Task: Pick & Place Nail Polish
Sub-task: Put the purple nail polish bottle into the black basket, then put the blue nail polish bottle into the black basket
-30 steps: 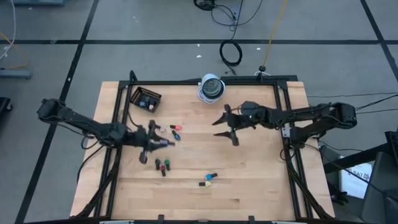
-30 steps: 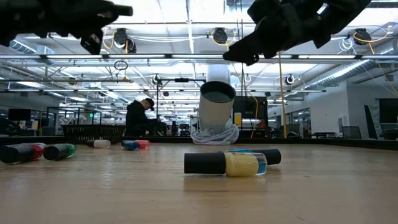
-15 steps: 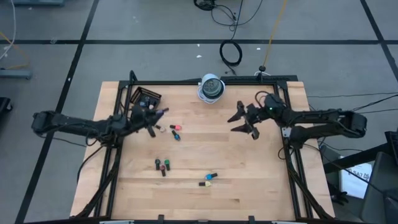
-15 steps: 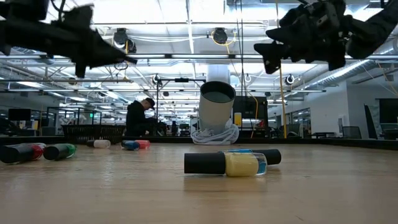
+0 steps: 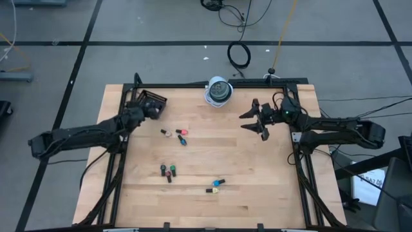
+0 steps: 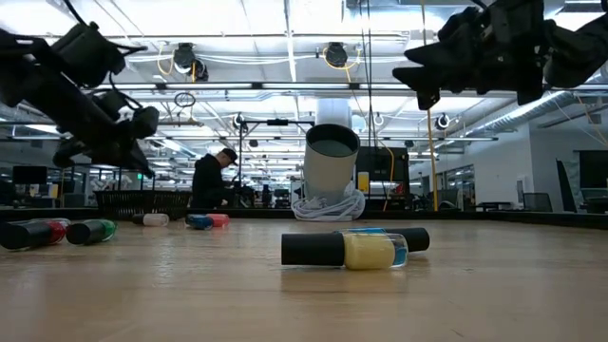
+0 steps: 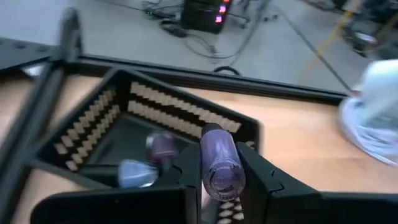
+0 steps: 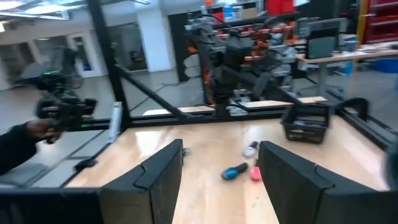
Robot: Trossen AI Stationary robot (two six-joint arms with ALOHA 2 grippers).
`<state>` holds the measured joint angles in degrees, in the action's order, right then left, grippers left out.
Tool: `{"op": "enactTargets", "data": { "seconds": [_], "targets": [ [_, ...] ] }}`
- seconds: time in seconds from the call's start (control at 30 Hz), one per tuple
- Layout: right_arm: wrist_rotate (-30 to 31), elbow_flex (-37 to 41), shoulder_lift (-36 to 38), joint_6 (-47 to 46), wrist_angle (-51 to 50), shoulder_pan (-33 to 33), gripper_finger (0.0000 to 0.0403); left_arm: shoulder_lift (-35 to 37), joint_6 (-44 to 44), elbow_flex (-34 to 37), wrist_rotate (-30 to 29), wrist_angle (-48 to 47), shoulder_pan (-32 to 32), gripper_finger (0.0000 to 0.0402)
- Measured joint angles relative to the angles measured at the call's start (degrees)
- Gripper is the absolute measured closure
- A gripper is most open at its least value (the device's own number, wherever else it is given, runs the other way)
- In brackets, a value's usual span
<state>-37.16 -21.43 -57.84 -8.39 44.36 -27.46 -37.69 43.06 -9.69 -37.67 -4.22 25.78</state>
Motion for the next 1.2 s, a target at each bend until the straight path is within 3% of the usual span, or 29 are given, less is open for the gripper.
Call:
{"op": "enactTargets", "data": {
  "seconds": [0.2,0.47,0.73,1.0,1.2],
  "targets": [
    [2.6,0.0,-0.2,-0.1,-0.5,0.2,0.0204,-0.2,0.2,0.0,0.0,0.1,3.8,0.0347],
    [2.6,0.0,-0.2,0.6,-1.9,1.3,0.0204,-0.2,-1.0,0.0,0.1,-0.6,4.6,0.0224],
    [3.9,0.0,-0.2,3.1,-3.0,4.9,0.0204,-0.2,-1.2,0.0,0.2,0.2,4.6,0.0166],
    [8.4,0.0,-0.9,7.6,-4.0,15.2,0.0204,-0.2,-0.7,0.0,0.2,2.0,4.6,0.0161],
    [21.1,-1.3,-6.5,9.9,-7.9,27.2,0.0204,-0.2,-2.2,0.0,0.3,3.7,4.6,0.0161]
  ]
}}
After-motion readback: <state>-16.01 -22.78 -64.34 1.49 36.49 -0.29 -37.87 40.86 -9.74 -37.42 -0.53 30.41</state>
